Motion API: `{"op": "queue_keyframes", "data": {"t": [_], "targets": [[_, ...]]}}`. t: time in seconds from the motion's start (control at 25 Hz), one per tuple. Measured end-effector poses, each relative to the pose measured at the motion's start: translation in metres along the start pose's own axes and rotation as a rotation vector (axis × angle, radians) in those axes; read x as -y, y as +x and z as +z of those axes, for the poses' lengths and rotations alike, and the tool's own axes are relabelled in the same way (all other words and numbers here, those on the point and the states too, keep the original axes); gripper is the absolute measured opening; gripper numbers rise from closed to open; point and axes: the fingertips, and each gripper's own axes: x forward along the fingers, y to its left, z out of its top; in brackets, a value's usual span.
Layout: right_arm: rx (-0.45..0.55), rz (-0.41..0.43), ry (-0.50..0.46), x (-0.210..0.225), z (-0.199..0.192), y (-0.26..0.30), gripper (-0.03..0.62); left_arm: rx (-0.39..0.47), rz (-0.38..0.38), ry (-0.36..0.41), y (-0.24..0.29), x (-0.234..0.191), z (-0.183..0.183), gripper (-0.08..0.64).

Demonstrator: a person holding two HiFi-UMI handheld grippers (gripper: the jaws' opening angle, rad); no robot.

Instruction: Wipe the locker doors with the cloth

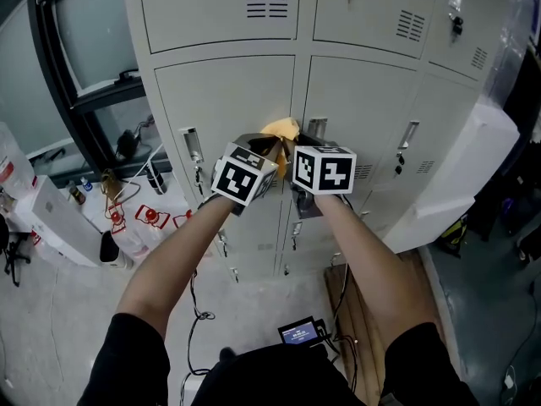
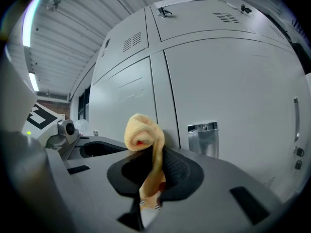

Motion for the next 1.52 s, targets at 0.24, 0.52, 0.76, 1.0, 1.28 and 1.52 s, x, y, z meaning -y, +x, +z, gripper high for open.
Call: {"op": "queue_keyframes", "data": {"t": [0.24,0.52,0.76,1.0,1.28,1.52], "targets": [[0.015,0.029,0.023,-0.018,-0.002,-0.006,0.071,0.031,0.01,-0.014,-0.02,-0.002,-0.001,0.018],[0.003,0.099,0.007,-0.059,-0.016,0.002,0.071,0.04,0.06,-0.045,-0.053,-0.018,-0.021,0.018],[-0.039,0.157,0.001,-0.097,-0.039,0.021,0.071,0.011,0.111,-0.094,-0.08,-0.04,-0.055,0.018],[-0.097,0.179,-0.029,-0.127,-0.069,0.041,0.071,-0.022,0.151,-0.182,-0.101,-0.055,-0.092,0.018],[-0.157,0.168,-0.048,-0.146,-0.097,0.064,0.071,-0.067,0.196,-0.275,-0.11,-0.069,-0.13,0.018],[-0.16,0.128,-0.072,-0.144,-0.1,0.074,0.071,-0.086,0.2,-0.281,-0.105,-0.074,-0.14,0.019]]}}
